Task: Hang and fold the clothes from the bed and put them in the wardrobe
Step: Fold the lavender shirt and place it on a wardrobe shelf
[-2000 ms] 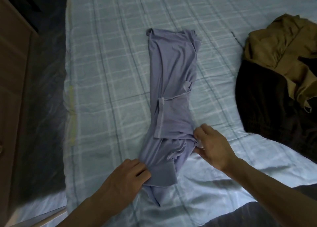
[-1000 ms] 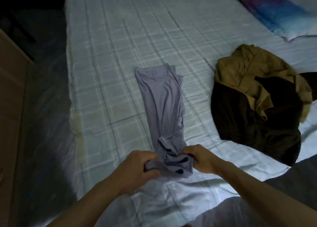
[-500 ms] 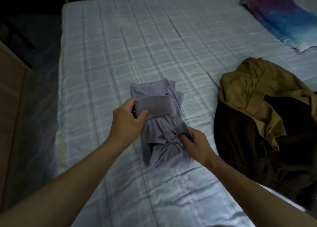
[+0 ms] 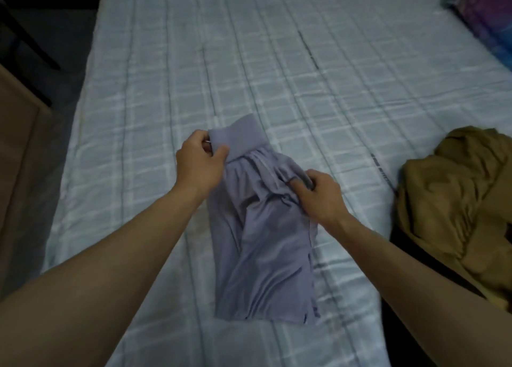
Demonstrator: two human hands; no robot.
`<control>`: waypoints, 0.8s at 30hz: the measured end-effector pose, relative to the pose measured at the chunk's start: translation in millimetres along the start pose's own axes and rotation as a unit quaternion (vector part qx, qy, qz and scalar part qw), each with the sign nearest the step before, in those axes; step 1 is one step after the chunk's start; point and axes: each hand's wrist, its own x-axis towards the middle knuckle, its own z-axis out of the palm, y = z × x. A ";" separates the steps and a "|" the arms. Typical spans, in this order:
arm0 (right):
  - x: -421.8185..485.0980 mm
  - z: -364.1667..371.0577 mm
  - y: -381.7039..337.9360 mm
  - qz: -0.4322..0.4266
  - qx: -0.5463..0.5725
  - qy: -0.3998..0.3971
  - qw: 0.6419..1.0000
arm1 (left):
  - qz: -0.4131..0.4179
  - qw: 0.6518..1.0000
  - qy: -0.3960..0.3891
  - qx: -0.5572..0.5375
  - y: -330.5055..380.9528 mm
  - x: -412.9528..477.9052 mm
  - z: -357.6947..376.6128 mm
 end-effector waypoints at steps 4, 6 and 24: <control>22.1 14.5 20.9 0.084 -0.005 -0.003 0.996 | -0.079 0.995 -0.012 0.054 -42.4 -4.2 27.1; 9.0 19.5 38.3 0.093 -0.035 -0.018 0.995 | -0.064 0.993 -0.073 0.064 -63.7 -28.5 34.4; -42.1 33.8 51.7 0.150 0.176 -0.031 0.972 | -0.044 0.993 -0.109 0.026 -67.7 -90.4 60.1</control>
